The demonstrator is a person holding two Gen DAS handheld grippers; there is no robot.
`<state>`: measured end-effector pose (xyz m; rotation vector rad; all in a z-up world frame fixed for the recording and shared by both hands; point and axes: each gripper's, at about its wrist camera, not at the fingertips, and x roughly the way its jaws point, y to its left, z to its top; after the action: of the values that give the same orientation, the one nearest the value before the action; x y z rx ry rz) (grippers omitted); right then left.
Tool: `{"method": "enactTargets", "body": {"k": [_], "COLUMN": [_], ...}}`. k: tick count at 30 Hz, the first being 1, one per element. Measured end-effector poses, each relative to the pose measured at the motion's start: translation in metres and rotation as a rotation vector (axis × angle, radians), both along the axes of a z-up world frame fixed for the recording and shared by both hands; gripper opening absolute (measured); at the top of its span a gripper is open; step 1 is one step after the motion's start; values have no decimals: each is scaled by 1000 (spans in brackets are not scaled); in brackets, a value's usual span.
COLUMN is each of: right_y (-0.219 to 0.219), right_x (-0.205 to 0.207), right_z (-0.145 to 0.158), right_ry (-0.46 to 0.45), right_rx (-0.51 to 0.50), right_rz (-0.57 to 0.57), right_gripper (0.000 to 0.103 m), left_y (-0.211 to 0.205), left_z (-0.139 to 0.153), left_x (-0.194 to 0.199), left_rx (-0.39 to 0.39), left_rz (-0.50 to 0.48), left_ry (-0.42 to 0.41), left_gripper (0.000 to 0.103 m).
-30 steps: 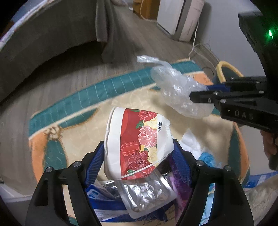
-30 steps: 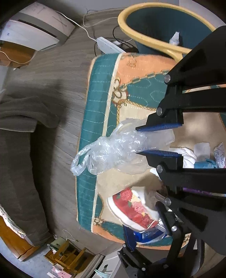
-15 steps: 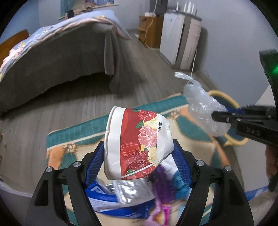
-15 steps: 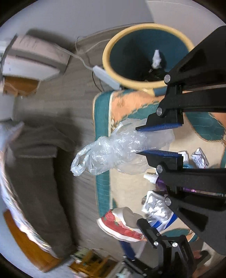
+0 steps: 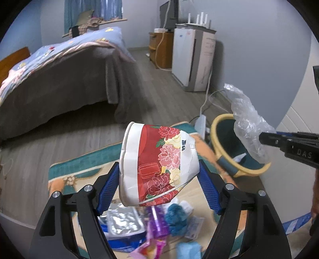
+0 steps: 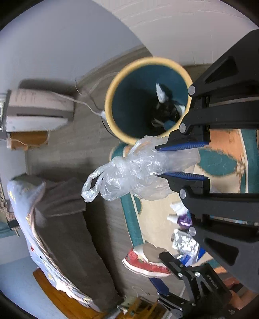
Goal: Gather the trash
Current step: 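Lift the clear plastic bag toward the bin with the right gripper while the left holds the cup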
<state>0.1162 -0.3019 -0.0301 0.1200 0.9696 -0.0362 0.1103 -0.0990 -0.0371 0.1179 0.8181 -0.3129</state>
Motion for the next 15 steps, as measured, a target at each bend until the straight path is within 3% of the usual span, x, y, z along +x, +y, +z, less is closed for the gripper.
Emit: {"method": "enactTargets", "body": {"k": [15], "right_y": [-30], "right_x": [13], "right_z": [-12], "right_ry": [6], "right_rx": [-10], "right_rz": [-50], "right_gripper": [19], "left_y": [-38], "left_z": [-1], "left_x": [-19], "left_rx": [64], "left_rz": [-94], "left_ry": [-100], "left_gripper": [76]}}
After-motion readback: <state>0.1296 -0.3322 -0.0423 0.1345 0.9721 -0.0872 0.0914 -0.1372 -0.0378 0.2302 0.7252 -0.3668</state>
